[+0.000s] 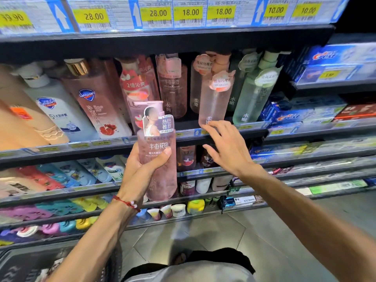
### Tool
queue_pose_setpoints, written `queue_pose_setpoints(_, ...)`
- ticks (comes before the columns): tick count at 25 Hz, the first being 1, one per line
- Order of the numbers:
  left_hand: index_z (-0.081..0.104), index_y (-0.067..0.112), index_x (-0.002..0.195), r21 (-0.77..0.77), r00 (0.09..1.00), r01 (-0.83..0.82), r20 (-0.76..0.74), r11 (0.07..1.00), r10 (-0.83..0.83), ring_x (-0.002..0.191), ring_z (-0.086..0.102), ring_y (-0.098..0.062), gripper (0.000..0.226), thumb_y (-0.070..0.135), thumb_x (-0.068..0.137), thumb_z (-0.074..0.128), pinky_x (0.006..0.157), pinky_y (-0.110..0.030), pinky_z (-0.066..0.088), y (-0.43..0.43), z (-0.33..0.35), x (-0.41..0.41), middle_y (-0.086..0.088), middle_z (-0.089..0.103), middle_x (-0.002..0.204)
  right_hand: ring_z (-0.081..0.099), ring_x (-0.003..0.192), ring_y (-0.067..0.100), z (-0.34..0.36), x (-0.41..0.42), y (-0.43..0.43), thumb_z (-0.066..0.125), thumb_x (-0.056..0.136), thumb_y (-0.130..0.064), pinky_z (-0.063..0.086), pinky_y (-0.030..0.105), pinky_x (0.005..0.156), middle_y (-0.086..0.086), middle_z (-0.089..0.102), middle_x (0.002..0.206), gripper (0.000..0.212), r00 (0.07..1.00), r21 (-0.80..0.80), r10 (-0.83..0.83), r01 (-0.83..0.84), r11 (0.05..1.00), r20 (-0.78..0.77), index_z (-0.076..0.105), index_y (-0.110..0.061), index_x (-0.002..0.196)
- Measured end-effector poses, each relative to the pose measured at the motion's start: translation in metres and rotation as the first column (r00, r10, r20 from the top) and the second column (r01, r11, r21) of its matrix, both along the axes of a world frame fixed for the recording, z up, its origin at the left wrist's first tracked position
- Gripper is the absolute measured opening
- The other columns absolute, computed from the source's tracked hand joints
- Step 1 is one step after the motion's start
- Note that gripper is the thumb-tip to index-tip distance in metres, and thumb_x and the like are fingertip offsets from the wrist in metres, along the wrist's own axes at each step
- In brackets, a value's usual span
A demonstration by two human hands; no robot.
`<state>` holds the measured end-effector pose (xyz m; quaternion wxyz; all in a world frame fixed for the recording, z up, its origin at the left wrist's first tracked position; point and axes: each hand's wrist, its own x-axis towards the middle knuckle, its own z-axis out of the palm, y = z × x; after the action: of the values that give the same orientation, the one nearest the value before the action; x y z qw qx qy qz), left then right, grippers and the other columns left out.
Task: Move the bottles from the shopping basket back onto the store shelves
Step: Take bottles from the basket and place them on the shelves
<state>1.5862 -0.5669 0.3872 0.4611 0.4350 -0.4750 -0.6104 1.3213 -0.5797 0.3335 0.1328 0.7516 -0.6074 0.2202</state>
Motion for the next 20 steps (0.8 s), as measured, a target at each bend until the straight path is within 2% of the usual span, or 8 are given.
queue_pose_setpoints(3,0.060,0.016,0.130,-0.105,1.000,0.025,0.017,0.994,-0.023,0.103,0.072,-0.010,0.059,0.020,0.075,0.079,0.087,-0.023,0.055,-0.006,0.009,-0.010,0.005,0.077,0.111,0.050,0.125,0.028,-0.005,-0.005,-0.001,0.074,0.092,-0.025,0.041,0.040,0.109,0.009,0.057,0.137,0.060,1.000,-0.037,0.000,-0.001,0.999,-0.031,0.054,-0.012,0.146)
queue_pose_setpoints(5,0.058,0.018,0.131,-0.177,0.998,0.049,0.040,0.983,-0.043,0.106,0.071,-0.010,0.062,0.021,0.075,0.083,0.090,-0.024,0.056,-0.013,0.015,-0.016,0.005,0.076,0.113,0.051,0.123,0.028,-0.011,-0.007,-0.001,0.076,0.091,-0.021,0.044,0.040,0.106,0.010,0.057,0.136,0.061,1.000,-0.056,-0.009,0.008,0.998,-0.019,0.054,-0.012,0.147)
queue_pose_setpoints(10,0.057,0.023,0.122,-0.358,0.996,0.051,0.091,0.932,-0.019,0.116,0.067,-0.016,0.060,0.025,0.071,0.089,0.104,-0.037,0.053,-0.038,0.033,-0.022,0.005,0.072,0.121,0.053,0.114,0.029,-0.018,-0.009,-0.006,0.074,0.090,-0.009,0.050,0.041,0.095,0.009,0.059,0.130,0.056,0.999,-0.096,-0.013,0.016,0.995,0.036,0.058,-0.013,0.144)
queue_pose_setpoints(15,0.060,0.023,0.118,-0.504,0.984,0.035,0.170,0.863,0.060,0.110,0.063,-0.002,0.058,0.010,0.071,0.091,0.097,-0.025,0.050,-0.052,0.051,-0.031,0.007,0.068,0.117,0.055,0.109,0.029,-0.022,-0.010,-0.008,0.072,0.093,-0.008,0.052,0.041,0.091,0.010,0.061,0.125,0.055,0.999,-0.128,-0.019,0.024,0.991,0.043,0.058,-0.013,0.145)
queue_pose_setpoints(20,0.067,0.039,0.123,-0.569,0.946,-0.035,0.247,0.822,0.211,0.123,0.057,-0.025,0.068,0.047,0.061,0.093,0.105,-0.050,0.049,-0.063,0.034,-0.042,0.008,0.068,0.123,0.054,0.108,0.028,-0.027,-0.004,-0.007,0.073,0.090,-0.002,0.054,0.039,0.085,0.011,0.062,0.122,0.054,0.995,-0.181,-0.032,0.048,0.982,0.092,0.061,-0.012,0.142)
